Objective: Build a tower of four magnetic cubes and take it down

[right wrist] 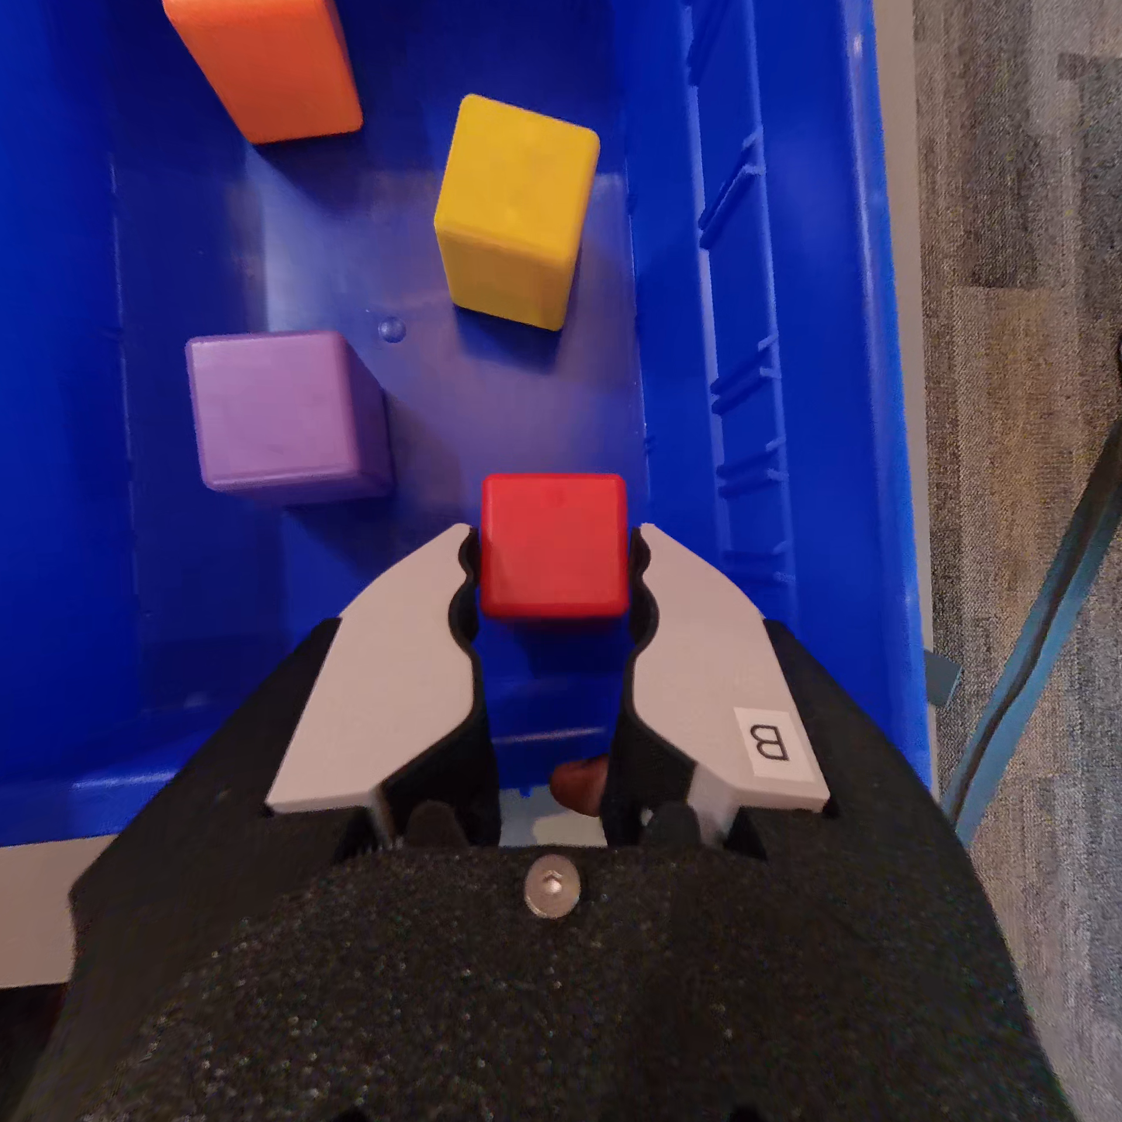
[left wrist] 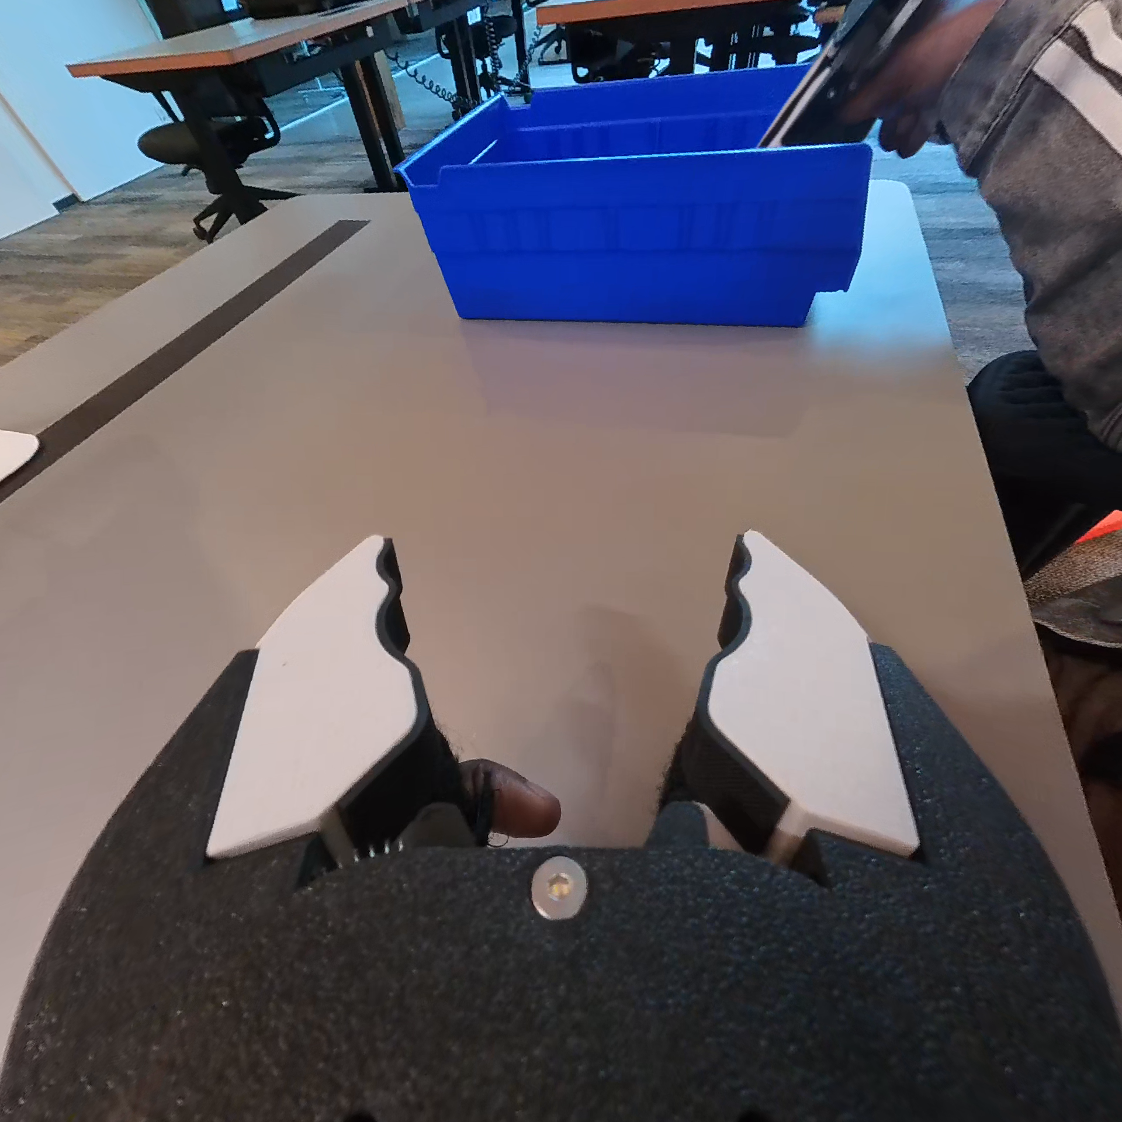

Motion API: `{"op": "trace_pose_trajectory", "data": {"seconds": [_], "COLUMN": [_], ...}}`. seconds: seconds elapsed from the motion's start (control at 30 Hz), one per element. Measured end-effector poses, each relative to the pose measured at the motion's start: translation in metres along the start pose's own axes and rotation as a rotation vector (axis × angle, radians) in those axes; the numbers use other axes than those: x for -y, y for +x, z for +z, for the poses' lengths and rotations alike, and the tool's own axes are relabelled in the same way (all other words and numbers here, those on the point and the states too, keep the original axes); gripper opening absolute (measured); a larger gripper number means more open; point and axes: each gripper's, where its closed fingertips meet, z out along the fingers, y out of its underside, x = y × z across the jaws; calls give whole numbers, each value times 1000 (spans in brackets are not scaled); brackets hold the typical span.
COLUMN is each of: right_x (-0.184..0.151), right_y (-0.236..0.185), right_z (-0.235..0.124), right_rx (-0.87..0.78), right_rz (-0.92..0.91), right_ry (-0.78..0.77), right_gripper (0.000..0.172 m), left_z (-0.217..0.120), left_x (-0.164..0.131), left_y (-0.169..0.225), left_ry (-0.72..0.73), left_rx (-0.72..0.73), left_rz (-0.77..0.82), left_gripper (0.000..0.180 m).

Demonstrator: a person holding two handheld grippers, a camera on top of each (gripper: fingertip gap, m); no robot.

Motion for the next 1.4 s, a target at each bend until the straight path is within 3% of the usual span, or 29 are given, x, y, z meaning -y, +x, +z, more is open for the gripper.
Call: {"op": "trace_pose_trajectory", "data": {"seconds": [0.1, 0.2, 0.3, 0.4, 0.5, 0.6, 0.73, 0.83, 0.97, 1.4], "right_x": [6, 26, 55, 80, 99, 117, 138, 147, 158, 154], "right_y": [-4, -15, -32, -54, -75, -96, -128, -141, -151, -193], "right_z": [-10, -32, -59, -84, -103, -123, -150, -155, -157, -122], "right_rx": [4, 10, 16, 38, 29, 11, 0, -81, -218, -113], "right_rz": [-19, -61, -92, -125, -157, -168, -156, -118, -95, -178], "right_ry": [36, 153, 325, 484, 606, 718, 900, 949, 1014, 883], "right_gripper": [55, 68, 91, 118, 146, 148, 148, 147, 147, 147], "left_z": [-6, -26, -59, -102, -153, -206, -255, -279, -292, -245], "left_x": [2, 23, 54, 77, 89, 96, 94, 86, 74, 75], "left_y": [-5, -10, -17, -35, -61, -77, -82, -85, -95, -92], "left_ry": [-20, 6, 66, 105, 156, 221, 215, 212, 225, 146], "left_rx": [37, 84, 168, 345, 595, 822, 1006, 1102, 1142, 1085], "left_rz": [4, -14, -70, -108, -116, -114, -100, -117, -163, -103], "left_gripper": [104, 104, 123, 146, 146, 146, 146, 146, 146, 146]}}
